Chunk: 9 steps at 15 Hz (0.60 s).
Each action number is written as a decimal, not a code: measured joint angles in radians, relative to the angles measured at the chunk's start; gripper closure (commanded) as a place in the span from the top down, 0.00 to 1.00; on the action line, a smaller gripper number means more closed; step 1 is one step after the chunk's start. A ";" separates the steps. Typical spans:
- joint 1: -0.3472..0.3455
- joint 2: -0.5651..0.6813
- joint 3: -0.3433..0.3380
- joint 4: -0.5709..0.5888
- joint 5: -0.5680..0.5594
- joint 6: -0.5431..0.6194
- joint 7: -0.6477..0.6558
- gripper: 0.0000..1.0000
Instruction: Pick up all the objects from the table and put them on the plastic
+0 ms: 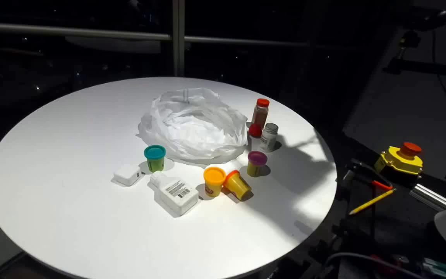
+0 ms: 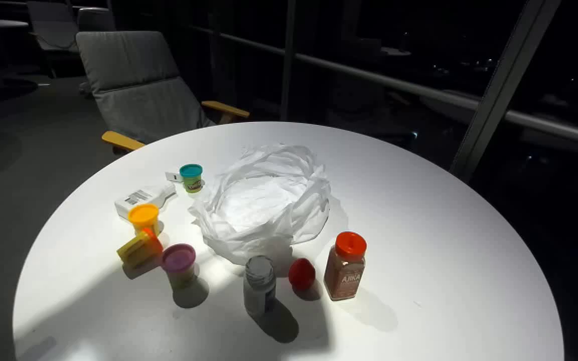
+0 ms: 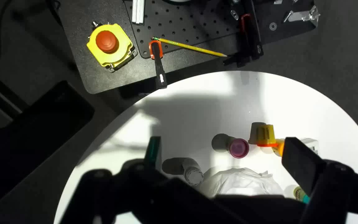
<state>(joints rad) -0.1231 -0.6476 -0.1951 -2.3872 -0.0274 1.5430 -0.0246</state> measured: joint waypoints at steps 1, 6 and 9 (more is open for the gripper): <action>0.000 0.000 0.000 0.004 0.000 0.000 0.000 1.00; 0.000 -0.005 0.000 0.013 0.000 0.000 0.000 1.00; 0.000 -0.005 0.000 0.013 0.000 0.000 0.000 1.00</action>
<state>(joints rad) -0.1231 -0.6529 -0.1951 -2.3745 -0.0274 1.5433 -0.0246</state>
